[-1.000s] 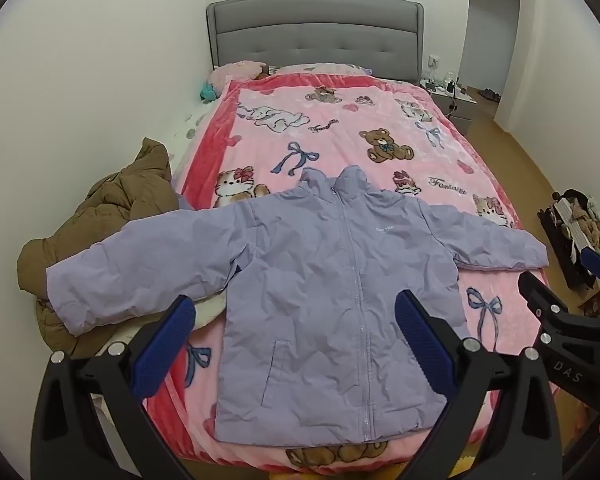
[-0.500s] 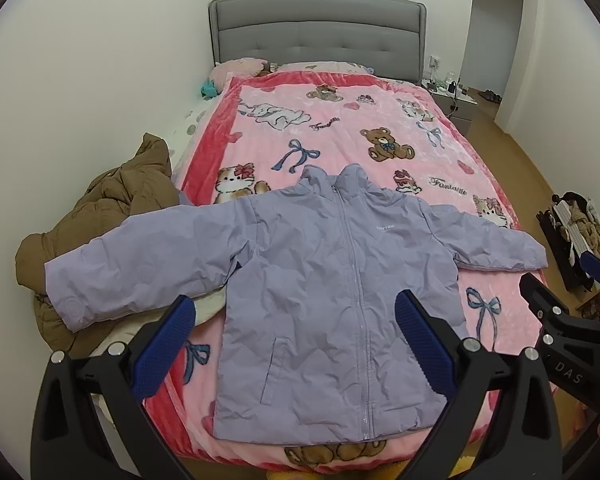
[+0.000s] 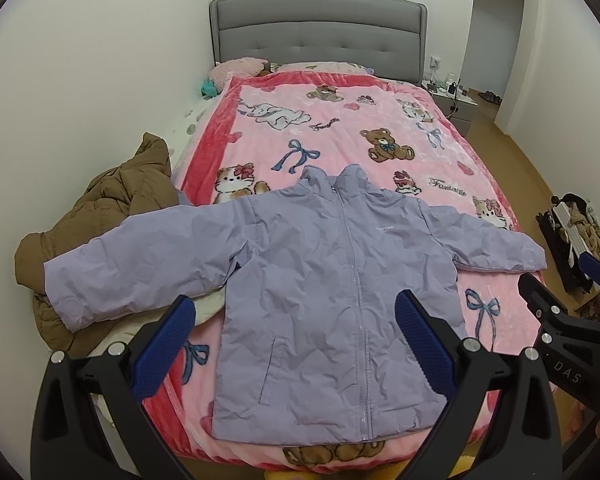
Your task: Fold large clothes
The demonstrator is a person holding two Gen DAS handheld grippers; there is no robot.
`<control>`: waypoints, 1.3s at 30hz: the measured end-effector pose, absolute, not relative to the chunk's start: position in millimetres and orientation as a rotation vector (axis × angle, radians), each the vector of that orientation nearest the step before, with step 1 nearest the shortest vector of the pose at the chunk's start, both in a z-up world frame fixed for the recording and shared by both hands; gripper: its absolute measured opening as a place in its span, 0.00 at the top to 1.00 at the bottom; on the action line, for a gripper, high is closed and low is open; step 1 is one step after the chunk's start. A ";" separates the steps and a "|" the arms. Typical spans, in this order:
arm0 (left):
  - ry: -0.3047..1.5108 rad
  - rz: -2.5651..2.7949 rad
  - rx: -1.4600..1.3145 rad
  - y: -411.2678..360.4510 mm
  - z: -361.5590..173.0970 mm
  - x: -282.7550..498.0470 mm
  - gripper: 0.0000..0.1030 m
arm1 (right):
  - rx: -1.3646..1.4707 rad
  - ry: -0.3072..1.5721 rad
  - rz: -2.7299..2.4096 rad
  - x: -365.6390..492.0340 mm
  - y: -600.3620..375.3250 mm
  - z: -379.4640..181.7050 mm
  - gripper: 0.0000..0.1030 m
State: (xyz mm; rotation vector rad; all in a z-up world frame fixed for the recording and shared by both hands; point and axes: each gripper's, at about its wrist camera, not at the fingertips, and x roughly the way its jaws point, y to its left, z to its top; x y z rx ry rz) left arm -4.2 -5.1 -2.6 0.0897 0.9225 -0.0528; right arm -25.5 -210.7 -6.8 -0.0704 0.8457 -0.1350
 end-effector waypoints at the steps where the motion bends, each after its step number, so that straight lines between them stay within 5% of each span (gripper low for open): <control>1: 0.922 -0.053 0.091 -5.2 -2.6 -4.2 0.05 | -0.070 0.845 -0.136 -25.1 -210.8 -4.8 0.08; 39: 0.918 -0.046 0.081 0.8 5.6 5.2 0.05 | -0.067 0.840 -0.131 -19.8 -206.7 -1.2 0.08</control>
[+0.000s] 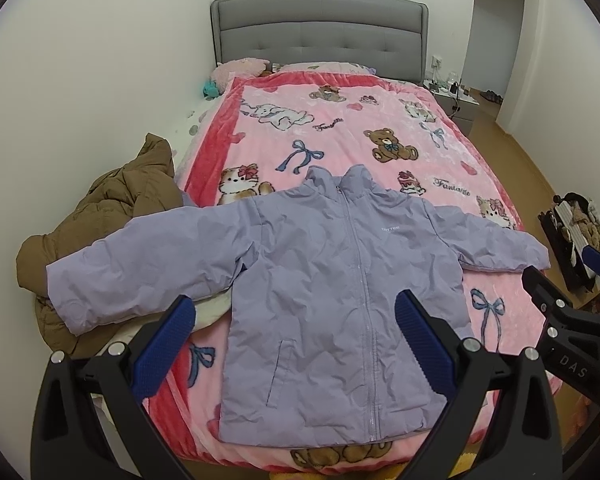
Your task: Fold large clothes
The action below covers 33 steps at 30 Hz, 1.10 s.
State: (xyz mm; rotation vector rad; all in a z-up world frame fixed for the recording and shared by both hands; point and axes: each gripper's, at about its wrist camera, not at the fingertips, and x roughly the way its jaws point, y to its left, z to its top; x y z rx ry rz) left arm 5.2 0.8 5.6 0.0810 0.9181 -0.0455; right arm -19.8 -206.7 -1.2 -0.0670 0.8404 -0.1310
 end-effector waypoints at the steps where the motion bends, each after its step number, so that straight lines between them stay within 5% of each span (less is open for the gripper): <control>1: 0.921 -0.043 0.075 2.9 4.1 5.1 0.05 | -0.068 0.842 -0.129 -18.0 -205.9 -0.3 0.08; 12: 0.889 -0.025 -0.041 58.9 -18.5 11.6 0.05 | -0.085 0.840 -0.032 7.7 -154.6 2.1 0.08; 33: 0.639 0.377 -0.378 343.4 -172.9 8.1 0.05 | -0.321 0.981 0.148 54.9 7.4 -57.1 0.08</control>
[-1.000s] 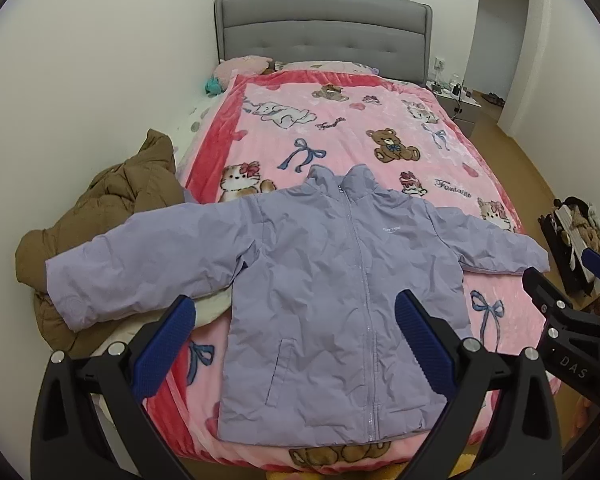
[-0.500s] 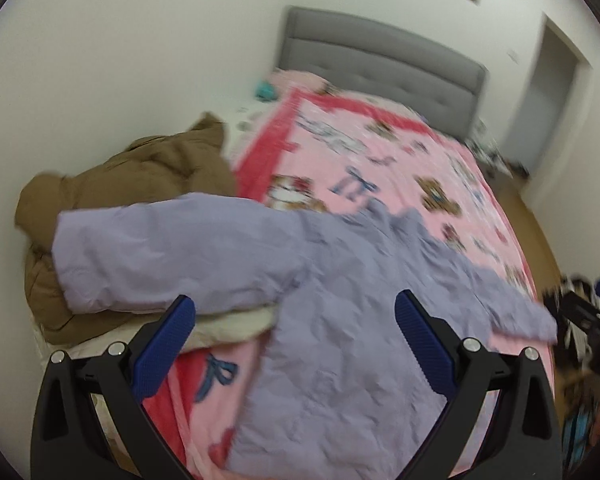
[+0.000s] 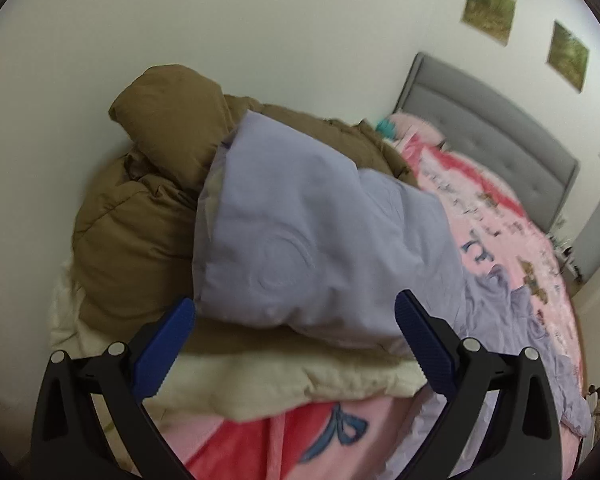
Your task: Fold large clothes
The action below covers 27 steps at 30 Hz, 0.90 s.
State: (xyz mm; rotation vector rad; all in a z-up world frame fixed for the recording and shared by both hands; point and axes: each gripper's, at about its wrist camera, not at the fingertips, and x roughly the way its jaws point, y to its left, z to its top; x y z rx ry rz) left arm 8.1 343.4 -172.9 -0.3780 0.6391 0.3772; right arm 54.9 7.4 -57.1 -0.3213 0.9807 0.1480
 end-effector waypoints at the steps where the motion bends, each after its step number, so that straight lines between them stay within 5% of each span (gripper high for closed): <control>1: 0.624 0.367 -0.378 344.7 -173.9 8.0 0.05 | -0.334 0.985 0.149 55.7 11.2 -59.2 0.08; 17: 0.581 0.383 -0.581 375.9 -205.6 8.3 0.07 | -0.377 1.042 0.164 59.5 35.5 -74.6 0.08; 24: 0.548 0.341 -0.555 376.3 -188.9 14.2 0.59 | -0.376 1.041 0.153 58.1 35.2 -76.1 0.08; 27: 0.563 0.313 -0.528 372.8 -174.0 17.0 0.74 | -0.352 1.049 0.139 58.1 28.3 -77.9 0.08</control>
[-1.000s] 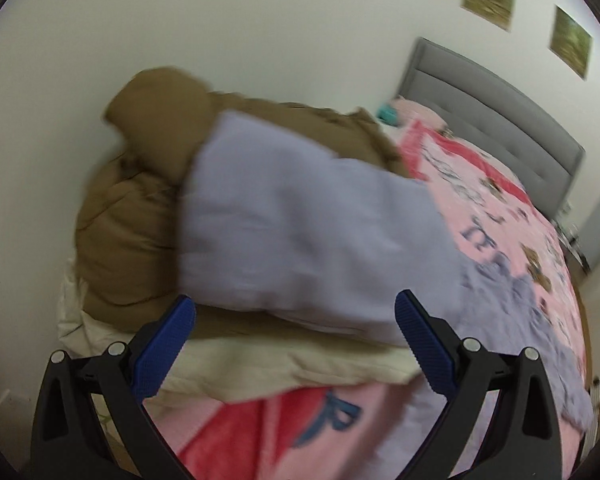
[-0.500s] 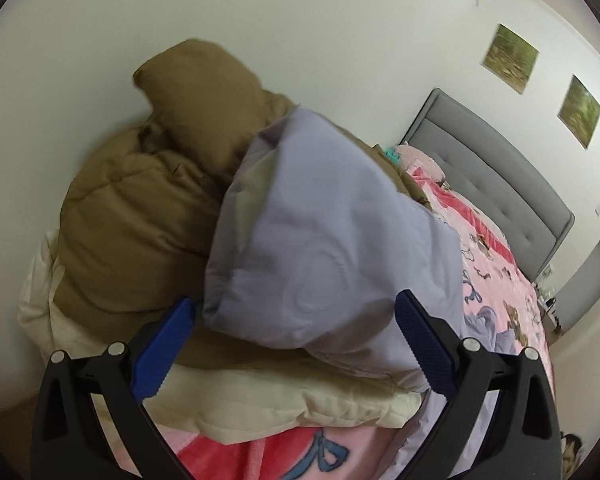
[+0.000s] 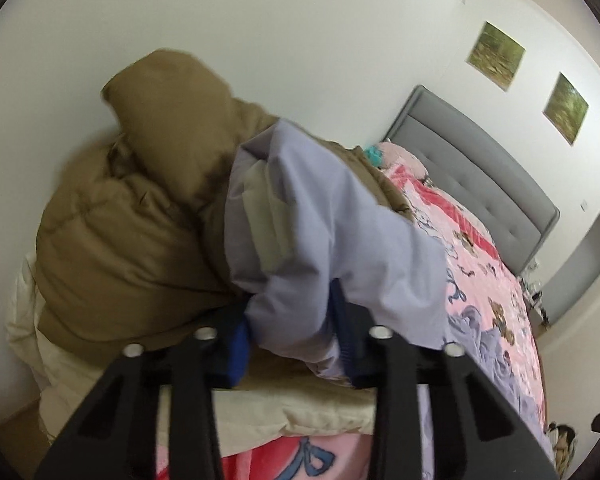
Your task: Fold large clothes
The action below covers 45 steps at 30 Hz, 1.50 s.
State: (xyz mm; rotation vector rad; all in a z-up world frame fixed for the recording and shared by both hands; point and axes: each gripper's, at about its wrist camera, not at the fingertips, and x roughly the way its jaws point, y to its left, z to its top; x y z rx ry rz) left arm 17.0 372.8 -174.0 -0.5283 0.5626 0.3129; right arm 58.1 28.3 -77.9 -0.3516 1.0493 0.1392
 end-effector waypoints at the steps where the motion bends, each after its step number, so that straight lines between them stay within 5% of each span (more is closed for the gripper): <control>1: 0.559 0.299 -0.524 370.2 -165.3 17.8 0.75 | -0.344 1.050 0.138 57.9 24.9 -78.1 0.08; 10: 0.464 0.070 -0.291 295.7 -61.7 52.0 0.80 | -0.202 1.050 0.034 58.8 -37.9 -84.1 0.08; 17: 0.445 -0.191 -0.093 140.3 -30.7 111.5 0.80 | -0.054 1.048 -0.115 60.4 -132.2 -99.4 0.08; 29: 0.634 -0.355 0.136 -134.6 -189.6 219.1 0.82 | 0.122 1.042 -0.394 73.3 -332.0 -187.3 0.08; 38: 0.883 -0.391 0.196 -233.5 -330.8 226.5 0.82 | 0.236 1.007 -0.345 117.5 -399.7 -238.5 0.08; 42: 0.860 -0.402 0.190 -233.4 -349.5 218.0 0.81 | 0.200 0.979 -0.273 150.3 -396.8 -248.6 0.08; 44: 0.833 -0.444 0.179 -225.8 -341.2 212.0 0.67 | 0.186 0.959 -0.231 167.3 -391.8 -249.1 0.08; 45: 0.825 -0.477 0.168 -223.3 -337.8 209.5 0.42 | 0.189 0.951 -0.216 173.4 -390.9 -248.0 0.08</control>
